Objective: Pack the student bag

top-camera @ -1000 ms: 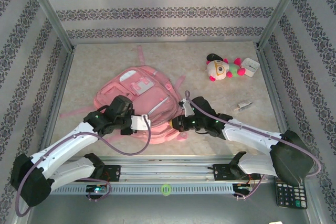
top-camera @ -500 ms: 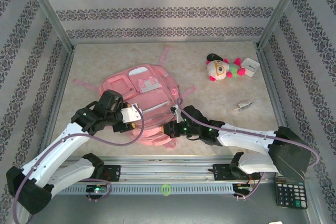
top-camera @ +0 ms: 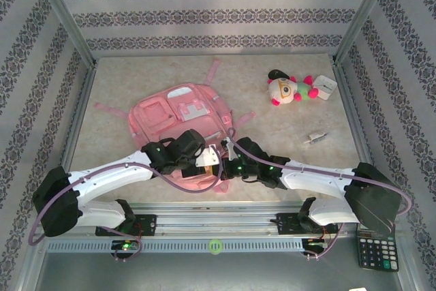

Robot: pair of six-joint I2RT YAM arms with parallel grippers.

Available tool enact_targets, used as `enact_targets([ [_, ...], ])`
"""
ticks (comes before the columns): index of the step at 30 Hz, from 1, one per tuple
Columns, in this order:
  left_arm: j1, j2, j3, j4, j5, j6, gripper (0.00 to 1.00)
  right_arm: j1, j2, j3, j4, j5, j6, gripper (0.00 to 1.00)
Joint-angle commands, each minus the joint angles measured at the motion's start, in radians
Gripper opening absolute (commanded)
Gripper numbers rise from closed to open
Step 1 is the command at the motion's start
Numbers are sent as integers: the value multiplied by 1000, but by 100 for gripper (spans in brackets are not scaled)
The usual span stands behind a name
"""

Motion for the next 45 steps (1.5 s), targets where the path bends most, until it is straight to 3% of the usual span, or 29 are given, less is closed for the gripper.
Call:
enact_targets([
  [1,-10,-9,-41,49,-35,40,24,-18,1,25,0,-30,-18,0],
  [4,8,-59,-73,2,-41,74,10,-54,-25,3,-17,-40,-23,0],
  [11,114,-324,-154,-184,87,236,8,-248,-94,-102,-68,-115,-85,0],
  [14,155,-414,-179,-263,50,301,9,-240,-103,-83,-86,-137,-105,0],
  [19,183,-449,-172,-296,49,296,21,-196,-92,-64,-73,-130,-107,0],
  [21,158,-416,-97,-240,164,171,52,-141,-63,-48,-39,-118,-97,0],
  [23,71,-377,-79,-96,53,32,58,-123,-50,-38,-31,-113,-93,0],
  [27,-81,-239,-32,43,-99,-45,72,-114,-40,-29,-19,-100,-88,0],
  [30,-118,-117,0,95,-128,-82,80,-115,-38,-32,-10,-95,-91,0],
  [35,-123,-26,-44,190,-173,-88,82,-116,-38,-36,-4,-102,-86,0],
  [37,-123,2,-66,219,-209,-62,78,-117,-46,-40,-1,-97,-85,0],
  [39,-117,39,-77,220,-245,-45,49,-121,-53,-41,-1,-99,-84,0],
  [41,-105,53,-83,183,-236,-32,30,-130,-63,-47,-2,-94,-82,0],
  [43,-100,25,-84,126,-166,4,16,-155,-69,-59,-4,-88,-80,0],
  [45,-95,-68,-111,106,-46,49,9,-207,-65,-76,-1,-85,-74,0],
])
